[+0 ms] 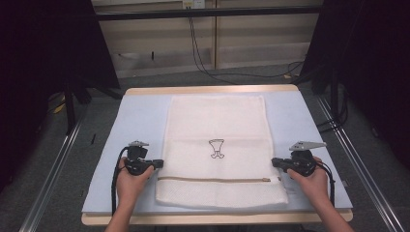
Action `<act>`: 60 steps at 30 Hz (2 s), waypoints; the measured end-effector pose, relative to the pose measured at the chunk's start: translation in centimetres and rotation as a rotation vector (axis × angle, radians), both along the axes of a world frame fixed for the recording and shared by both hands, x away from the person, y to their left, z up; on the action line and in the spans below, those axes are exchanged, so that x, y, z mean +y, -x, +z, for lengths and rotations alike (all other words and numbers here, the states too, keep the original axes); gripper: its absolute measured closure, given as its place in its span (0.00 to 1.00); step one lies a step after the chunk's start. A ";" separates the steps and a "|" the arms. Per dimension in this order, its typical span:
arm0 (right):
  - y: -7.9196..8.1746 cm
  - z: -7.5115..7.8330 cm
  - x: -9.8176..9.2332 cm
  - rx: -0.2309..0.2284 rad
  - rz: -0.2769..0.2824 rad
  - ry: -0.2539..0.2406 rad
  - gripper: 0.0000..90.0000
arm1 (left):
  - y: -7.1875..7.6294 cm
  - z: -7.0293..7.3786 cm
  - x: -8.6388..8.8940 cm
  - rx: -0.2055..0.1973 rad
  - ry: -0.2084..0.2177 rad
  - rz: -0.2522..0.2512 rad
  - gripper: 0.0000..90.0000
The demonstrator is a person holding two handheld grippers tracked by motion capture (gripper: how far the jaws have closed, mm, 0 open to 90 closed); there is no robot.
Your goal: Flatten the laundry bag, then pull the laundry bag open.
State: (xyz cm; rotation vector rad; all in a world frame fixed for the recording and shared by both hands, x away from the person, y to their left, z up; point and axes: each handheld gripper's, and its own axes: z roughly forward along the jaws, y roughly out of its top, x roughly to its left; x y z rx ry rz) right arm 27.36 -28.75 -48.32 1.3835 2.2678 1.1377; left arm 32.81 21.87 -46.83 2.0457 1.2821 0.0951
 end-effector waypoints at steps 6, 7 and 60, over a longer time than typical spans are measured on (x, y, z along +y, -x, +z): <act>-0.5 0.0 0.4 -0.006 0.006 0.010 0.97 | -0.3 0.1 0.4 -0.002 0.009 0.014 0.97; -0.6 0.0 0.4 -0.007 0.009 0.011 0.97 | -0.3 0.2 0.6 0.000 0.006 0.009 0.97; 2.9 1.7 1.8 -0.157 0.126 -0.011 1.00 | 1.5 2.8 -5.1 -0.068 0.098 -0.110 0.40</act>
